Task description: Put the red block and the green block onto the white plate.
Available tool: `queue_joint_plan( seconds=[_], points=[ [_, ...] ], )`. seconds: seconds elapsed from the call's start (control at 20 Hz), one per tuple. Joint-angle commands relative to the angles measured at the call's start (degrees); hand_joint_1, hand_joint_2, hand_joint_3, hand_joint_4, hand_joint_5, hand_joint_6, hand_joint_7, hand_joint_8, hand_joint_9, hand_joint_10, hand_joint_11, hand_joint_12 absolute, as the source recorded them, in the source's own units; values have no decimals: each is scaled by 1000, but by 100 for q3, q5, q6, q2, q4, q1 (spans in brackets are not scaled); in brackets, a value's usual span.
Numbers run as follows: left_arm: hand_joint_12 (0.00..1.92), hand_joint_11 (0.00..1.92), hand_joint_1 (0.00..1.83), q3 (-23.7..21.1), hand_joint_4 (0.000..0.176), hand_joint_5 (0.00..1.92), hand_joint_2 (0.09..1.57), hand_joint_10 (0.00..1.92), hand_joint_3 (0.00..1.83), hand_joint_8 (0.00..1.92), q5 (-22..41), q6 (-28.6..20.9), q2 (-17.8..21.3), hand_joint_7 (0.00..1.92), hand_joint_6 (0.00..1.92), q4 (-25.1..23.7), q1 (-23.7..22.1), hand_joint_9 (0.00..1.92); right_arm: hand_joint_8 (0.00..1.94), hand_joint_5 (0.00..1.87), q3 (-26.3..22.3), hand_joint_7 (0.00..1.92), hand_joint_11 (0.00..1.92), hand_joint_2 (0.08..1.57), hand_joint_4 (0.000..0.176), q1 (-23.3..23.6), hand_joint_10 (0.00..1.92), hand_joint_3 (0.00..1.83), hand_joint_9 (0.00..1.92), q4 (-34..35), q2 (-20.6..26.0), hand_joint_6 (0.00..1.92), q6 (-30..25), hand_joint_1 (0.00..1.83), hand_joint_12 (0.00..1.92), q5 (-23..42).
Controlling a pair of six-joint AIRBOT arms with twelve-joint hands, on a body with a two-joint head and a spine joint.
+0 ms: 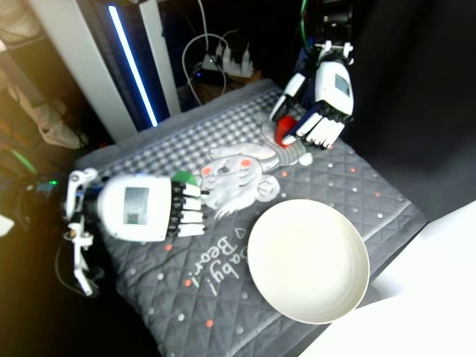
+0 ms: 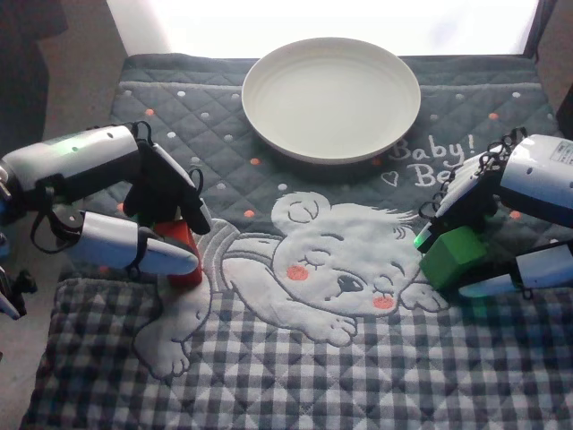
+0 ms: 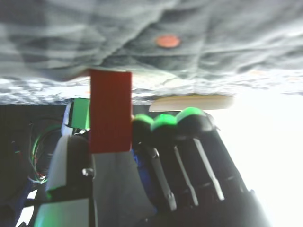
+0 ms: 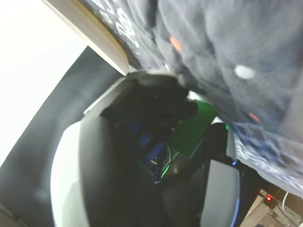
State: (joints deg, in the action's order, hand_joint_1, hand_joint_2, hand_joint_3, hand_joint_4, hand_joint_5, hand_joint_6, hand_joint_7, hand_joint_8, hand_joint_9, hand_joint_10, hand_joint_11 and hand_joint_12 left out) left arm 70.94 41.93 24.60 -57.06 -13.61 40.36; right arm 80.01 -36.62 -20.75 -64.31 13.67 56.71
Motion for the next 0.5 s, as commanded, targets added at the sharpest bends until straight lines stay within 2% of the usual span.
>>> queue_joint_plan(
  seconds=[0.0,0.05,0.1,0.15,0.2,0.25,0.3,0.35,0.4,0.45],
  points=[
    [1817,633,1285,35,0,1314,1061,1252,0,1158,586,5,-33,1041,107,131,-13,929,1524,1252,36,936,830,1006,0,54,1853,0,842,243,40,518,-27,1202,1920,594],
    [1834,650,1285,44,0,1318,1066,1292,0,1172,595,5,-43,1039,71,138,-13,952,1453,1232,42,942,830,1012,0,54,1793,1,863,250,40,555,-28,1200,1921,604],
    [1772,699,1286,63,0,1326,1062,1261,0,1149,608,5,-65,1049,61,154,-14,966,1521,1237,50,980,922,1009,0,54,1862,0,917,272,40,551,-28,1201,1921,632],
    [1815,694,1282,78,0,1327,1073,1343,0,1209,625,5,-81,1012,47,173,-14,942,1589,1237,53,1016,1066,1008,0,54,1909,0,1009,293,41,551,-28,1204,1921,655],
    [1884,717,1229,87,0,1365,1004,1472,0,1210,647,5,-93,1025,203,191,-14,927,1560,1246,54,1018,1053,1005,0,54,1901,0,1003,309,41,538,-28,1203,1921,674],
    [1860,727,1217,89,0,1357,990,1437,0,1104,666,7,-97,1069,270,203,-14,945,1525,1251,54,1025,1041,1003,0,54,1872,0,997,311,41,528,-28,1205,1921,679],
    [1868,702,1212,92,0,1328,993,1410,1,1035,675,9,-102,1096,340,212,-15,940,1422,1259,53,1007,939,1000,0,54,1794,0,939,311,41,517,-28,1204,1921,680],
    [1901,680,1209,98,0,1318,994,1427,0,1038,698,9,-102,1105,364,219,-15,931,1407,1257,54,1020,939,1001,0,54,1792,0,950,311,41,517,-28,1204,1921,680],
    [1920,671,1211,105,0,1353,984,1573,0,1215,716,9,-102,1067,301,219,-27,896,1591,1266,56,1059,1179,997,0,54,1916,0,1105,318,41,507,-28,1205,1921,682],
    [1920,671,1211,115,0,1353,984,1573,0,1215,739,11,-107,1067,301,219,-54,896,1591,1266,61,1059,1179,997,0,54,1916,0,1105,322,41,507,-28,1205,1921,690]
  ],
)
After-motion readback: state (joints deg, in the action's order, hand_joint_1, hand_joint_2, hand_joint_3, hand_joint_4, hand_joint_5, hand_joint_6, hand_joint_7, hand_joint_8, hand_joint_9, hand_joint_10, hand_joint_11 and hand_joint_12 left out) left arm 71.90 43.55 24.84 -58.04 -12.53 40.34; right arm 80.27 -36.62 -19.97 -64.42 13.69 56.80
